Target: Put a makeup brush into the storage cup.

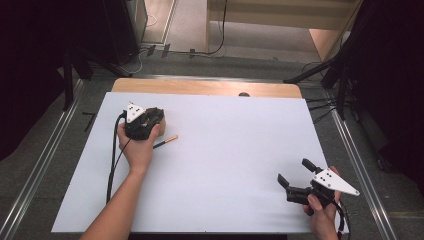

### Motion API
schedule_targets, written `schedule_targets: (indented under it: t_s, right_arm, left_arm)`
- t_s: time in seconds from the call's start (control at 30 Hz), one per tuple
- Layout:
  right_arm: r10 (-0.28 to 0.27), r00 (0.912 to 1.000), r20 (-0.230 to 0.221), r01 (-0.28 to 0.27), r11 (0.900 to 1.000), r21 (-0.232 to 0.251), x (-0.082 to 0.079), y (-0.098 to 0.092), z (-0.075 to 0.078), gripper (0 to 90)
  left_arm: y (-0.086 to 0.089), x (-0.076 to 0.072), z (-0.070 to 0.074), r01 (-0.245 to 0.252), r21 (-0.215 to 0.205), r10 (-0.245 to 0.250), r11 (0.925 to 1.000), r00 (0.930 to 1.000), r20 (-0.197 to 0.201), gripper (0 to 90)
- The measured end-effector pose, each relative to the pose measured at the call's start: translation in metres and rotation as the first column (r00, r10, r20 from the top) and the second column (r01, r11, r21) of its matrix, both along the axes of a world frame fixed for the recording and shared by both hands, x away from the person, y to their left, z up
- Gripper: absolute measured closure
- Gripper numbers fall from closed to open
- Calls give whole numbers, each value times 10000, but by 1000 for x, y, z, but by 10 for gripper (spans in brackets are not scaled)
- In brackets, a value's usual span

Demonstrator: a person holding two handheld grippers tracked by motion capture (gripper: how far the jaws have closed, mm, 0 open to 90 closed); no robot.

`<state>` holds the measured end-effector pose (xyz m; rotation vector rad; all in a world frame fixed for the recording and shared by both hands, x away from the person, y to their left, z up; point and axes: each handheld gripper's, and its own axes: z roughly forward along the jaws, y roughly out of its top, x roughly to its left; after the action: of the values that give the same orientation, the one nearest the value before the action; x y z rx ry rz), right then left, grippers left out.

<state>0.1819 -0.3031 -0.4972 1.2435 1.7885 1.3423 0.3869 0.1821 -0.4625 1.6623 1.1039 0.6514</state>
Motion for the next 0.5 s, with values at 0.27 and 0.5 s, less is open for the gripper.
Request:
schedule_targets:
  t_s: [0.27, 0.5]
  right_arm:
    - [-35, 10000, 9, 35, 10000, 19, -1, 0, 1, 0]
    - [-7, 10000, 48, 7, 10000, -13, 0, 0, 1, 0]
  left_arm:
    - [7, -14, 5, 622, -518, -619, 9967, 9980, 88, 598]
    - [9, -29, 14, 1360, -735, -1344, 9880, 9906, 256, 468]
